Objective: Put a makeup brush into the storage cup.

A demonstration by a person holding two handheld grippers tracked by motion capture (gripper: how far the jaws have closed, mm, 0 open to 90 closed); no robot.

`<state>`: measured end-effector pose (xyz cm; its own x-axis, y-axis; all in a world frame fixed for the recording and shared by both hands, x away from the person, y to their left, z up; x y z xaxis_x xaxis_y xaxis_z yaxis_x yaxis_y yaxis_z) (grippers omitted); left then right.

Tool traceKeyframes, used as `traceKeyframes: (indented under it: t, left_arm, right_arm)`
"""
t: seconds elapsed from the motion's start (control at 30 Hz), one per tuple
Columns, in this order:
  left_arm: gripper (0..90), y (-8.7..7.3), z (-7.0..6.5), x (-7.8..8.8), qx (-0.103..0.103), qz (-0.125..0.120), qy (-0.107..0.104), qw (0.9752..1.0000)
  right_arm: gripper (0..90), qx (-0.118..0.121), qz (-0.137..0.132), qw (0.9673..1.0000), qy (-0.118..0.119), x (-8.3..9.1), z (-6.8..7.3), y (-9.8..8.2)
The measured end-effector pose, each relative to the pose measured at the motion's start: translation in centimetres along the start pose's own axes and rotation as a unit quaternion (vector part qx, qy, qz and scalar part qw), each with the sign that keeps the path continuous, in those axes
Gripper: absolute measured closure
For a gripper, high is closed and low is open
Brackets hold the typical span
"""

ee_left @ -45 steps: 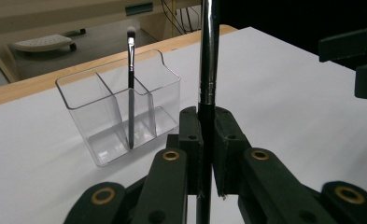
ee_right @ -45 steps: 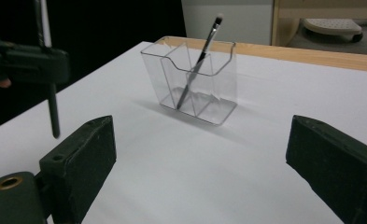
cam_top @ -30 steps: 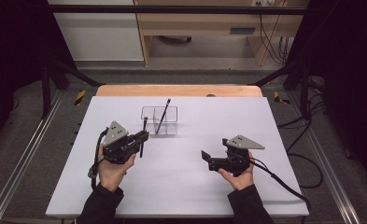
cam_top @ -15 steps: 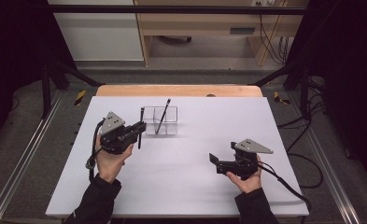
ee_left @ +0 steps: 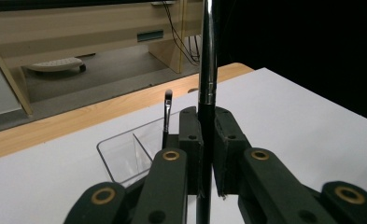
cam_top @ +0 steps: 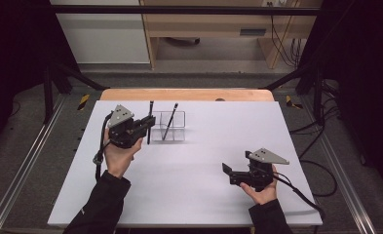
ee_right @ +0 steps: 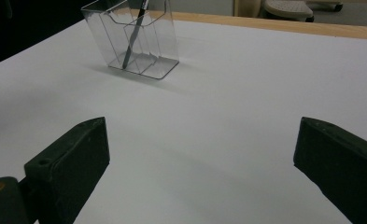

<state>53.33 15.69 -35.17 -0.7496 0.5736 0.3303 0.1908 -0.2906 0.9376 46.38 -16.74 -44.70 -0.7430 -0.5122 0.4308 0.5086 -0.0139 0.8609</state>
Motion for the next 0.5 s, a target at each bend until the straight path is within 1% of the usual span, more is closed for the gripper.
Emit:
traceKeyframes:
  t: [0.23, 0.33, 0.43, 0.5]
  left_arm:
    - [82.9, 1.2, 0.4, -1.1, -0.006, -0.007, 0.006, 0.9999]
    - [82.9, 1.6, 0.4, -1.5, -0.009, -0.009, 0.005, 0.9999]
    - [82.9, 1.9, 0.5, -2.1, -0.016, -0.006, 0.008, 0.9998]
    - [82.9, 2.0, 0.6, -2.5, -0.015, -0.001, 0.012, 0.9998]
  right_arm:
    - [4.1, 0.003, 0.004, 1.0000, -0.003, 0.0, -0.1, -0.2]
    - [4.1, 0.002, 0.002, 1.0000, -0.002, 0.0, -0.1, -0.2]
    - [4.1, 0.002, 0.002, 1.0000, -0.002, 0.0, -0.1, -0.2]
    - [4.1, 0.002, 0.002, 1.0000, -0.002, 0.0, -0.1, -0.2]
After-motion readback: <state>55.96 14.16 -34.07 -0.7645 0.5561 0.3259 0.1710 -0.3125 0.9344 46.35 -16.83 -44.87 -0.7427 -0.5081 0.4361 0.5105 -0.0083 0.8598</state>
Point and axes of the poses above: each handheld gripper's, and its own axes: x roughly backward along the jaws, y roughly out of its top, z roughly to its left, the point moved 5 cm from there along -x, roughly forward along the jaws, and after that the axes turned 9 degrees about -x, right-handed, at the moved point
